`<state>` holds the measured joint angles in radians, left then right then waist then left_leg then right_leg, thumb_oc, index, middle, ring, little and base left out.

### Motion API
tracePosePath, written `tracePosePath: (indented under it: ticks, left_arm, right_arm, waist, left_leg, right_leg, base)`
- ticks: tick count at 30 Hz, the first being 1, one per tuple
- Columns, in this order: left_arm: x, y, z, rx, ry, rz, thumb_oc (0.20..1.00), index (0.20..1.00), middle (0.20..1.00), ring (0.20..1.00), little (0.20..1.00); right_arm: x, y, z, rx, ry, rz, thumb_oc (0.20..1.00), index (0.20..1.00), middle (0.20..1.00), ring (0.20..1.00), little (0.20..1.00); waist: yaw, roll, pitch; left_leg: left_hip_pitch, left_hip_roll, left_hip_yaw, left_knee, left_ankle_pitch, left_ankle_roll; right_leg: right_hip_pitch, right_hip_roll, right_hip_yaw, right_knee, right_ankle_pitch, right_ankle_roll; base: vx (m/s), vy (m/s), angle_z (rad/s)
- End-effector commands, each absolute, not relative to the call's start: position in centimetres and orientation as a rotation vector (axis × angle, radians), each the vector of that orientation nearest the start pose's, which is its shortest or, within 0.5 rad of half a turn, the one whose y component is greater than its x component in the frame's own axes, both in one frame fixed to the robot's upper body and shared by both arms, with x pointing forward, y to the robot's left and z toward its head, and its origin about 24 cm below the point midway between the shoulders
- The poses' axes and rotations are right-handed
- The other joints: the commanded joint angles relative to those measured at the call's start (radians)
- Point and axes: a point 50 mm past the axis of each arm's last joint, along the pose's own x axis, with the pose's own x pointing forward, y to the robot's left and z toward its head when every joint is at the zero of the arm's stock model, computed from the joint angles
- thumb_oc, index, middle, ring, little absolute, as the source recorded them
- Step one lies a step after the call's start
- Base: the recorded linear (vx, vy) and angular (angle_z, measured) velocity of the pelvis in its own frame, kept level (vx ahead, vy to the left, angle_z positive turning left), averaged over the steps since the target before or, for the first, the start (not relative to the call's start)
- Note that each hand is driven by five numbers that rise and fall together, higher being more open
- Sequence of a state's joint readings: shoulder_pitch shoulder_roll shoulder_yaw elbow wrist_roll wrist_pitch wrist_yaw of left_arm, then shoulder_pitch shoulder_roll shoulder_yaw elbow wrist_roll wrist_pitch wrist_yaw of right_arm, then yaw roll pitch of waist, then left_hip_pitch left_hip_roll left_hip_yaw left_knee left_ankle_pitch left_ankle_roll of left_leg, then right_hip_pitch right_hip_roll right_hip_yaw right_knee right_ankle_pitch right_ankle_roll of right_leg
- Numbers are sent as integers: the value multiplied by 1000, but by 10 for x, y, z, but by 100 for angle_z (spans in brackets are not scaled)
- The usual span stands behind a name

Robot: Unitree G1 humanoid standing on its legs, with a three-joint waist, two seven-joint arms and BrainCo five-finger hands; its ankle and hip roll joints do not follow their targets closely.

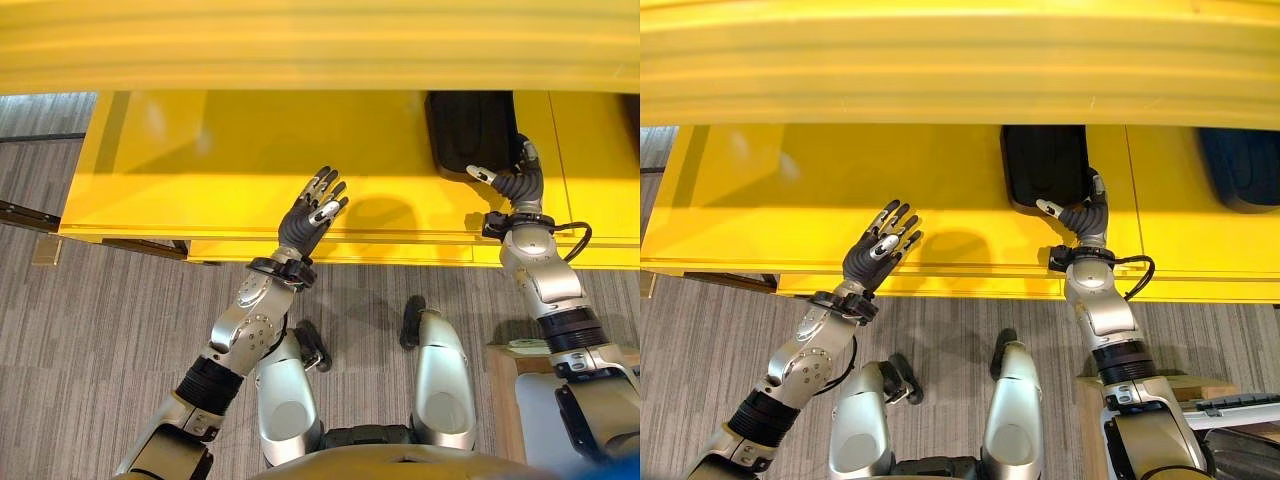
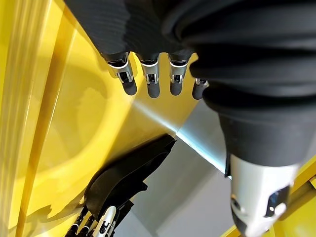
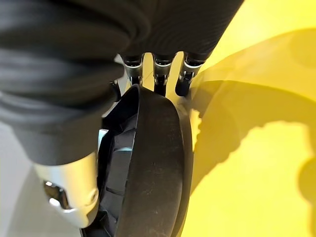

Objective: Move parts from the plastic box to the shelf.

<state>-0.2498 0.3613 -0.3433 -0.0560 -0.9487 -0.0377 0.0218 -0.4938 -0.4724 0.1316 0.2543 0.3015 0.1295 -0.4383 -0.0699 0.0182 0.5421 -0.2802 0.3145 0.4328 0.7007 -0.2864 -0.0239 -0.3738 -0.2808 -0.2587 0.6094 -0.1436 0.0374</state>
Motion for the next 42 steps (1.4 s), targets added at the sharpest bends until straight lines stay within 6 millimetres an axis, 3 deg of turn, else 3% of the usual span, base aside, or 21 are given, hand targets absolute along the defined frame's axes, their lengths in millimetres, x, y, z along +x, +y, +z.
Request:
tracePosePath:
  ticks: [1,7,9,12,13,18,27,37,42]
  left_arm:
    - [266,112,134,-570,-231,-487,1000,1000,1000,1000,1000]
    - [265,112,133,-568,-229,-485,1000,1000,1000,1000,1000]
    - [265,110,133,-570,-234,-487,1000,1000,1000,1000,1000]
    - [265,110,133,-571,-237,-485,1000,1000,1000,1000,1000]
    - [265,108,135,-584,-248,-469,1000,1000,1000,1000,1000]
    - [263,106,136,-598,-263,-444,1000,1000,1000,1000,1000]
    - [259,110,131,-639,-274,-410,1000,1000,1000,1000,1000]
    - [249,124,117,-647,-256,-356,1000,1000,1000,1000,1000]
    - [244,134,107,-644,-221,-325,1000,1000,1000,1000,1000]
  right_arm:
    - [330,-175,97,-135,-15,-137,1000,1000,1000,1000,1000]
    - [326,-172,94,-141,-16,-131,1000,1000,1000,1000,1000]
    - [324,-181,95,-160,-42,-300,1000,1000,1000,1000,1000]
    - [324,-187,98,-148,-65,-378,1000,1000,1000,1000,1000]
    - [321,-199,115,-164,-185,-534,1000,1000,1000,1000,1000]
    - [314,-196,146,-190,-401,-620,1000,1000,1000,1000,1000]
    - [301,-205,149,-185,-455,-806,1000,1000,1000,1000,1000]
    - [272,-201,147,-167,-568,-712,1000,1000,1000,1000,1000]
    - [257,-205,122,-130,-411,-592,1000,1000,1000,1000,1000]
  waist:
    - [23,-7,-23]
    - [24,-9,-23]
    - [22,-8,-23]
    - [21,-7,-23]
    - [11,0,-23]
    - [-7,15,-22]
    - [-32,33,-27]
    - [-58,39,-72]
    - [-81,32,-118]
  left_leg:
    - [29,-59,-20,-110,66,27]
    - [30,-59,-17,-114,68,29]
    - [24,-58,-15,-110,68,31]
    - [23,-58,-14,-110,66,32]
    - [22,-60,-13,-108,61,35]
    - [20,-68,-7,-102,49,43]
    - [42,-79,5,-118,51,47]
    - [128,-110,5,-264,103,40]
    - [196,-125,13,-375,139,33]
  right_leg:
    - [55,24,-21,168,-160,-11]
    - [56,23,-21,164,-157,-9]
    - [52,24,-19,163,-155,-8]
    - [52,26,-18,161,-154,-8]
    - [47,26,-11,157,-150,-4]
    - [38,28,5,166,-158,-6]
    - [54,36,24,151,-162,-11]
    - [123,76,49,14,-123,-2]
    - [180,82,59,-109,-77,17]
  base:
    - [0,0,0]
    - [0,0,0]
    - [0,0,0]
    - [5,18,0]
    - [18,72,-1]
    - [23,73,-5]
    - [41,54,-10]
    - [67,23,-4]
    - [48,48,-3]
